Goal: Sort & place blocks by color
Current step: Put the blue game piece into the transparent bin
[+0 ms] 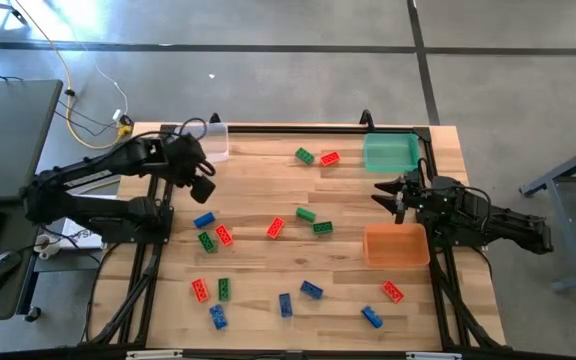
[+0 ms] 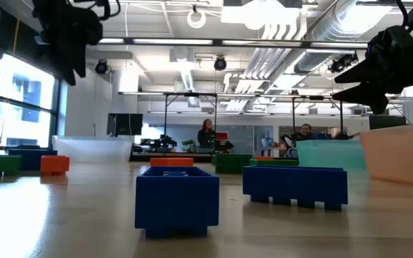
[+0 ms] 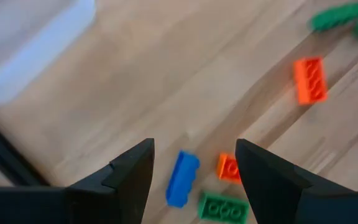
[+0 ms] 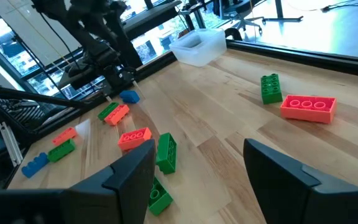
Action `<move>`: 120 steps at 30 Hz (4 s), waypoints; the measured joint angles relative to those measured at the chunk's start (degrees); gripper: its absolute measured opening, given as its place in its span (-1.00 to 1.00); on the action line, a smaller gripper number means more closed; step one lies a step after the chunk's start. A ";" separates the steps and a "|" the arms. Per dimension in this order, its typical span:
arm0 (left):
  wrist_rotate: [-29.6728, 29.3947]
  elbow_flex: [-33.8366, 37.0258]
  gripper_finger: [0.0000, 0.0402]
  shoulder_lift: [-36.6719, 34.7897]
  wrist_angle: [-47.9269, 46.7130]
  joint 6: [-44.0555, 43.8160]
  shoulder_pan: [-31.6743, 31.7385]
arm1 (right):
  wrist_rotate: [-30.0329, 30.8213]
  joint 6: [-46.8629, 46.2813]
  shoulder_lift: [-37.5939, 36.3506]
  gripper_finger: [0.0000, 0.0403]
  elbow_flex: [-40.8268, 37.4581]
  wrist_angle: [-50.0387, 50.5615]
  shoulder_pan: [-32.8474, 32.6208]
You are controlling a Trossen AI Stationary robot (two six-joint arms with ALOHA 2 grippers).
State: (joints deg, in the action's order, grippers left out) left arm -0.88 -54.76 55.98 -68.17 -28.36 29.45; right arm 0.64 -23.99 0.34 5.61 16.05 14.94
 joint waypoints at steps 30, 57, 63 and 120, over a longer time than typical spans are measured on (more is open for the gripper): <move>4.09 0.02 0.06 27.79 -5.72 0.82 -10.26 | 0.00 0.00 0.00 0.15 0.02 -0.02 0.02; 5.33 0.04 0.06 45.56 -1.81 5.95 -11.47 | 0.00 0.00 0.00 0.15 0.00 -0.01 0.02; 5.20 0.07 -0.03 46.45 0.00 7.18 -11.47 | 0.00 0.00 0.01 0.15 0.00 0.00 0.02; -1.53 -0.02 -0.65 14.09 29.06 15.89 28.55 | 0.00 4.57 0.02 0.15 0.01 -0.01 0.02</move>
State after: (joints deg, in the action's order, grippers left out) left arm -2.41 -54.78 70.07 -39.11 -12.48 58.00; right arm 0.64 -19.42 0.36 5.62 16.04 14.96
